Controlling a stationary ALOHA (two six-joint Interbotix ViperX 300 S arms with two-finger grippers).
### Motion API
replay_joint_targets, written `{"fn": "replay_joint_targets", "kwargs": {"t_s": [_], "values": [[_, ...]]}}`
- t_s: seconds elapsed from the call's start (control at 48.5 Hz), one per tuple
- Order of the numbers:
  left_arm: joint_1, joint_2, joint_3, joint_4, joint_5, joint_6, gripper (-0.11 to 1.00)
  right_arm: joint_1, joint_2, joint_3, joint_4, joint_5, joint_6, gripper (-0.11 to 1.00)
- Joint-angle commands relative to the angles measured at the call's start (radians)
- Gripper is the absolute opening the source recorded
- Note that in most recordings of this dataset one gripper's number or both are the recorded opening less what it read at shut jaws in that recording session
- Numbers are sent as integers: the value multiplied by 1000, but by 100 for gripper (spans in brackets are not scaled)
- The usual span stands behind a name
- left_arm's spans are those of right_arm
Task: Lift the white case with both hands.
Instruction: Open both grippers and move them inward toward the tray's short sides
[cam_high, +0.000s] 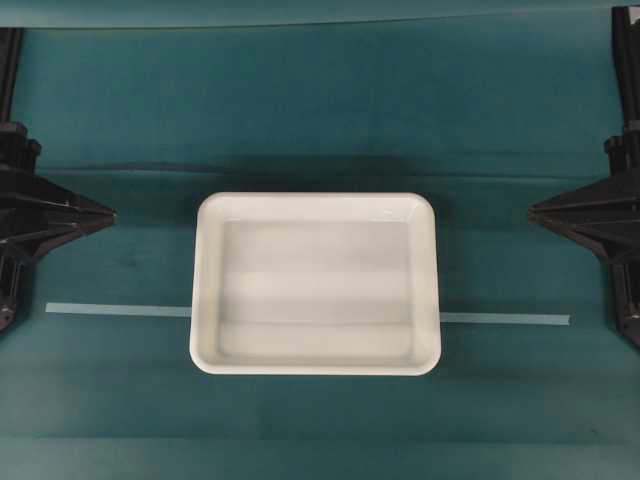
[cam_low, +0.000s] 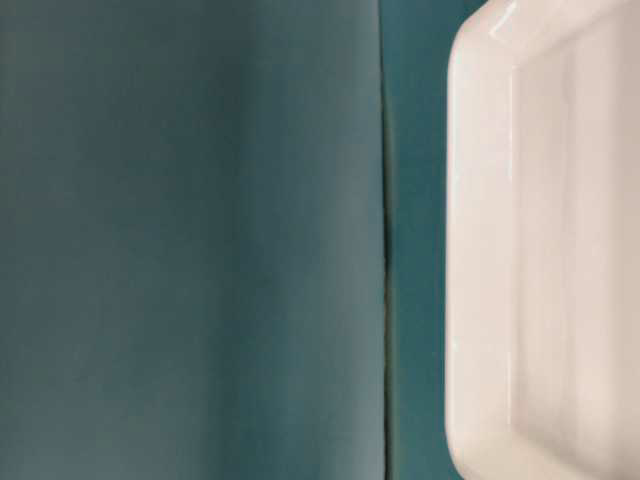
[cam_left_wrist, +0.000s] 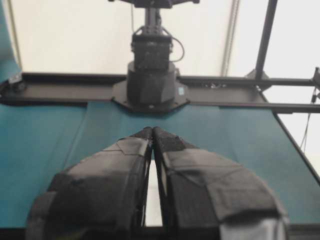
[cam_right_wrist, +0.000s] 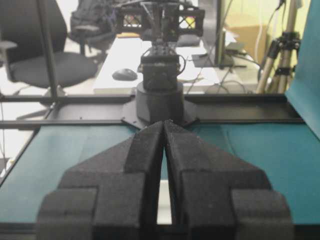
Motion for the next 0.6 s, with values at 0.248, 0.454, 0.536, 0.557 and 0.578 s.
{"fn": "replay_joint_targets", "kwargs": {"t_s": [0.248,0.454,0.536,0.557,0.578], "values": [[-44,37,-72,14,78,-333,-3,9,44,-32,169,9,227,0],[-46,43,-81,14,130,-624,-3,8,106,-63,221,114,486,0],[-46,58,-83,14,135,-764,-3,6,126,-66,225,156,592,0],[-46,61,-84,14,137,-796,-3,5,130,-66,225,164,615,0],[-46,66,-84,14,140,-825,-3,5,135,-66,225,173,638,0]]}}
